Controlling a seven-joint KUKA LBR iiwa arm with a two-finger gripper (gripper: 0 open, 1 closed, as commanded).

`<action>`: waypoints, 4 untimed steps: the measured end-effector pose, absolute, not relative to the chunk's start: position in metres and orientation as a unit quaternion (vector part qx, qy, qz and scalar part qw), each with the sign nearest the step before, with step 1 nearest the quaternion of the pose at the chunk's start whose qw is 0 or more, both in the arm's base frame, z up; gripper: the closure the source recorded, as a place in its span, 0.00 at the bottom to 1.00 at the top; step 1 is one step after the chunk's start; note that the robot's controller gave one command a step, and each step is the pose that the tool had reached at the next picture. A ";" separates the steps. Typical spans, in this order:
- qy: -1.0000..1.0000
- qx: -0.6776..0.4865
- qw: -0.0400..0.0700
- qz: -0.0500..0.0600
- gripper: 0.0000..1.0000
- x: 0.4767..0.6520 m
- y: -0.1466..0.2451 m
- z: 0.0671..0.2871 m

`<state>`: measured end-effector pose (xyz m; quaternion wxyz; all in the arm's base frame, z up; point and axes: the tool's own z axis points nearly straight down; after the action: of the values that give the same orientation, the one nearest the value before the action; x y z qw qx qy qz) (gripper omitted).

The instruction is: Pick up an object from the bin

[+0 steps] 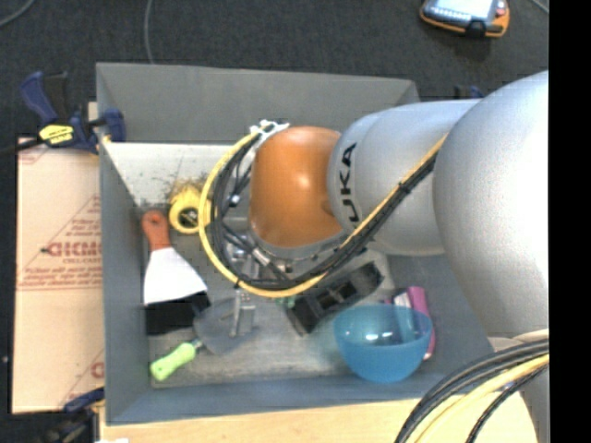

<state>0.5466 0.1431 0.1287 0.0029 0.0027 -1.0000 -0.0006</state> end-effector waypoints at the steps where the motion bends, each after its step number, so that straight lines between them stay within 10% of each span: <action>1: -1.000 0.000 -0.001 -0.001 0.00 0.549 0.142 0.133; 2: -0.998 0.063 -0.004 -0.002 0.00 0.487 0.133 0.071; 3: -0.999 0.044 -0.005 -0.003 0.00 0.479 0.144 0.117; 4: -0.989 0.150 -0.001 -0.001 0.00 0.477 0.114 0.100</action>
Offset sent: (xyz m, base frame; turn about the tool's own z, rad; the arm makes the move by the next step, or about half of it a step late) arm -0.0618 -0.0083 -0.0587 -0.1248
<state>0.4774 0.1144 0.1000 -0.0012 0.1499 -0.9887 -0.0007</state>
